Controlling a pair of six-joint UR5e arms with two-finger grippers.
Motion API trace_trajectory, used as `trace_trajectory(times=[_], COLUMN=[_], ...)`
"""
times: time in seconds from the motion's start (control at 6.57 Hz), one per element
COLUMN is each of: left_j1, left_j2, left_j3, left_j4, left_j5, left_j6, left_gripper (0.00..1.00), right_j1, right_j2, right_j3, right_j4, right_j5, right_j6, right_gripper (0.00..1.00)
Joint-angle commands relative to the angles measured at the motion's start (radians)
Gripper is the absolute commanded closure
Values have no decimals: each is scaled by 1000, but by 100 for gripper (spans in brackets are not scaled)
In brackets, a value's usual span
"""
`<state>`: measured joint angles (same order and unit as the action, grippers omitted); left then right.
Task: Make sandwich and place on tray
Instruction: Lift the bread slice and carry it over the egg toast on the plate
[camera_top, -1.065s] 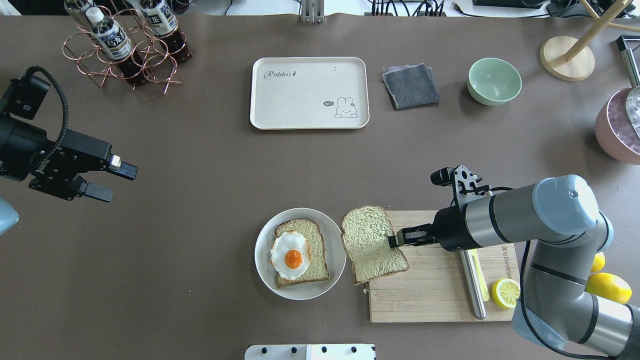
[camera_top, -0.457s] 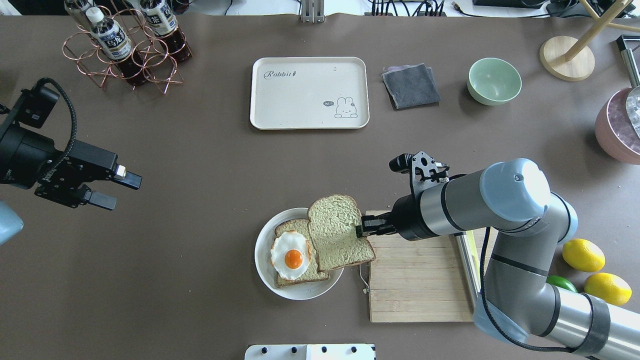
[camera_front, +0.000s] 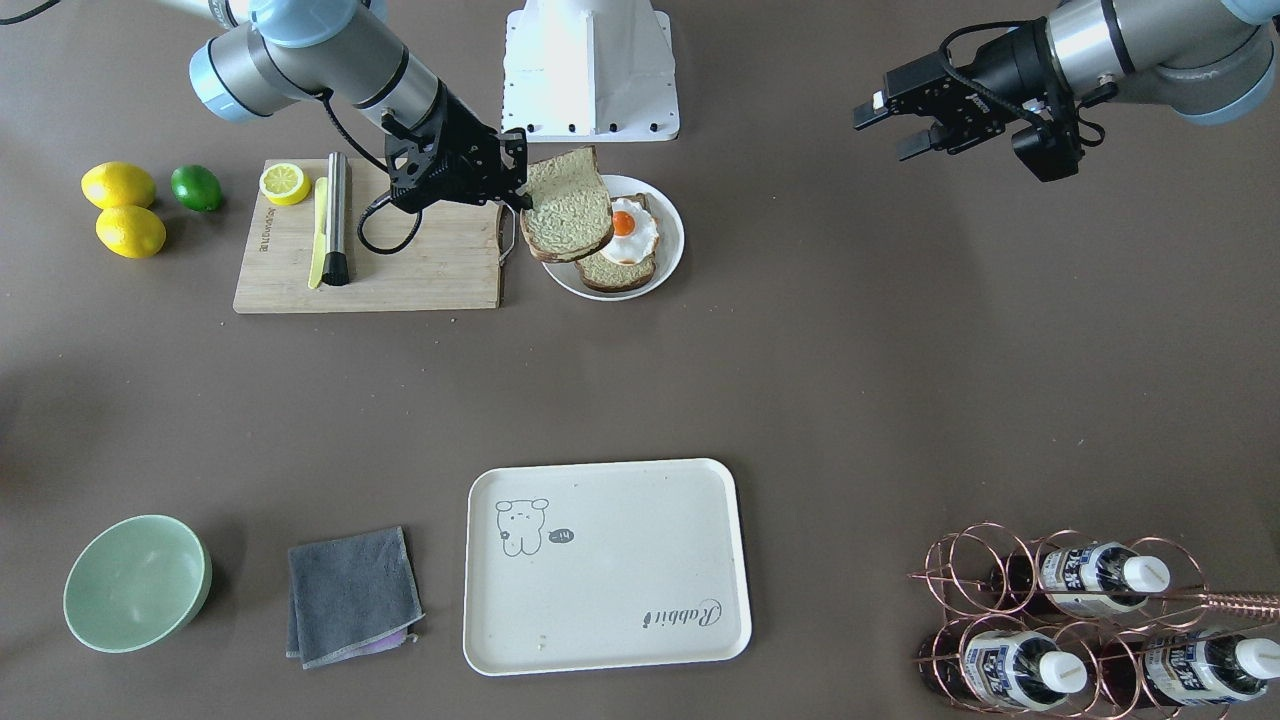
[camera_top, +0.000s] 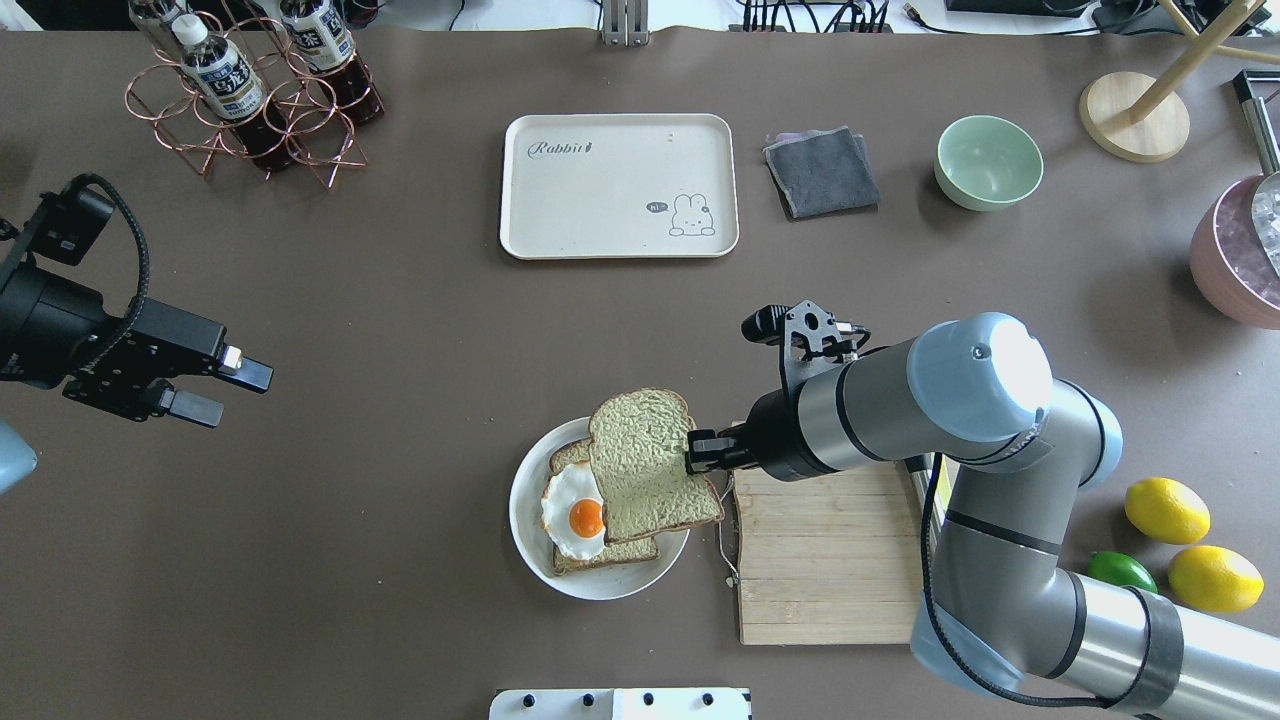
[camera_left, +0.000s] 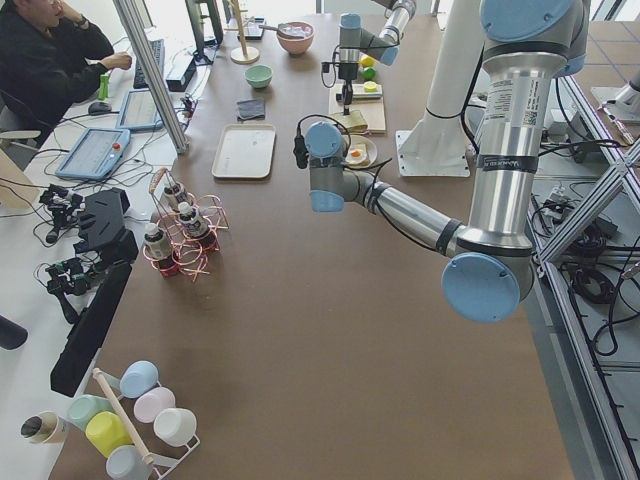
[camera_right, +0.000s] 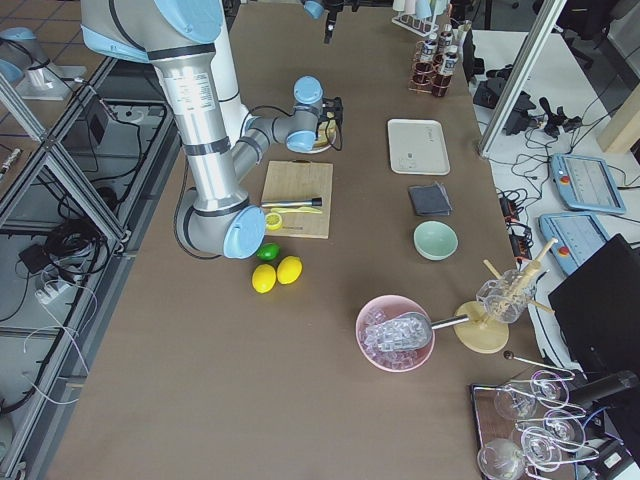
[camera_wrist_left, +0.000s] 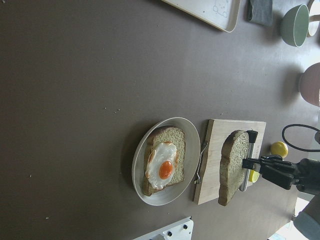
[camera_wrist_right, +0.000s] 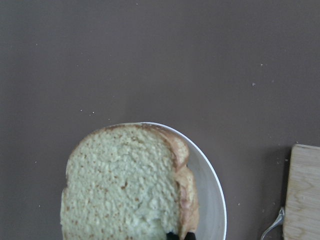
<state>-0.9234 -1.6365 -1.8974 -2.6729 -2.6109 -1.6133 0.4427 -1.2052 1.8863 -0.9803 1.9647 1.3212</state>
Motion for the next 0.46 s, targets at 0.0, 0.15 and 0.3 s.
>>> trace_trajectory(times=[0.0,0.15,0.3], left_j1=[-2,-2,-2], left_j2=[4,4,4], left_j3=[9,9,11], left_j4=[1,1,1], left_j5=[0,0,2], left_j6=[10,10,10], left_gripper=[2,2,2], right_j1=[-60,-74,-88], right_j2=[80,97,108], right_j3=[-22,-36,-59], right_j4=[-90,-104,-104], right_j5=[-76,-92,-119], right_j6=[1,1,1], right_gripper=[100,100,100])
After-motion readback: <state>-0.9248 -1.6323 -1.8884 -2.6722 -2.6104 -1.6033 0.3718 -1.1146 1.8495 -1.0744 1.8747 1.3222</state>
